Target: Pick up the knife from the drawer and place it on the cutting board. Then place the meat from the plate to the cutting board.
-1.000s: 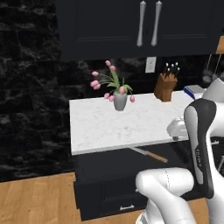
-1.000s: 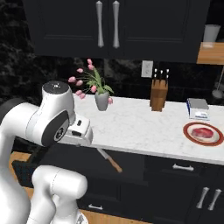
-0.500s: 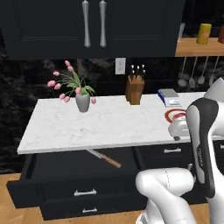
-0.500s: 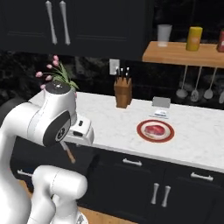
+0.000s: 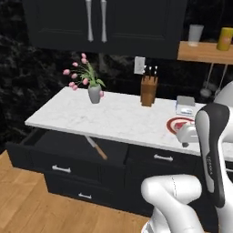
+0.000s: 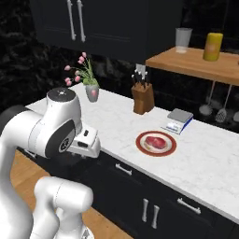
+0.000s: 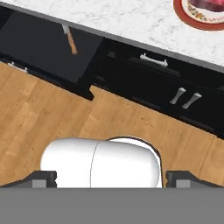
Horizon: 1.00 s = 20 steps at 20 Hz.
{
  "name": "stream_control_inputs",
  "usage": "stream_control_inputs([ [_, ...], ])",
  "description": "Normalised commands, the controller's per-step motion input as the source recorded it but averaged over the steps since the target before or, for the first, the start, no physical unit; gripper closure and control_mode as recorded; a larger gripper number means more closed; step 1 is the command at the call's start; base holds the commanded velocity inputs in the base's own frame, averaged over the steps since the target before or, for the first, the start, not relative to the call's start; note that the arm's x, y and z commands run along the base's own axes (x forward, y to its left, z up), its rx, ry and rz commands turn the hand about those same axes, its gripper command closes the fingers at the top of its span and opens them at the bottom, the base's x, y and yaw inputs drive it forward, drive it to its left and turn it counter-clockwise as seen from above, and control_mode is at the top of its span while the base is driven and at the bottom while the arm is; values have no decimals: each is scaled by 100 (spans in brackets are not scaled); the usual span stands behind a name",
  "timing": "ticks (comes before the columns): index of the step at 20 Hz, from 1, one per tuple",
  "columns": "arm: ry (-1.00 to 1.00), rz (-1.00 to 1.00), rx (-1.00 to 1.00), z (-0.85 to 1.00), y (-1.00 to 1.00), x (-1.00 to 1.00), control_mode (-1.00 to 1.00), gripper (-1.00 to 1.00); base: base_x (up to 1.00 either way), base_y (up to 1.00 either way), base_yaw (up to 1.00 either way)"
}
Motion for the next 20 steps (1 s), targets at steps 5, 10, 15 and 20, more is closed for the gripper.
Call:
stream_control_inputs([
  [5,0,0,0,0,0,0,100,-100,0,-27,47],
  [10,0,0,0,0,0,0,100,-100,0,-1,36],
  [15,0,0,0,0,0,0,100,-100,0,-25,47],
  [20,0,0,0,0,0,0,100,-100,0,-29,49],
])
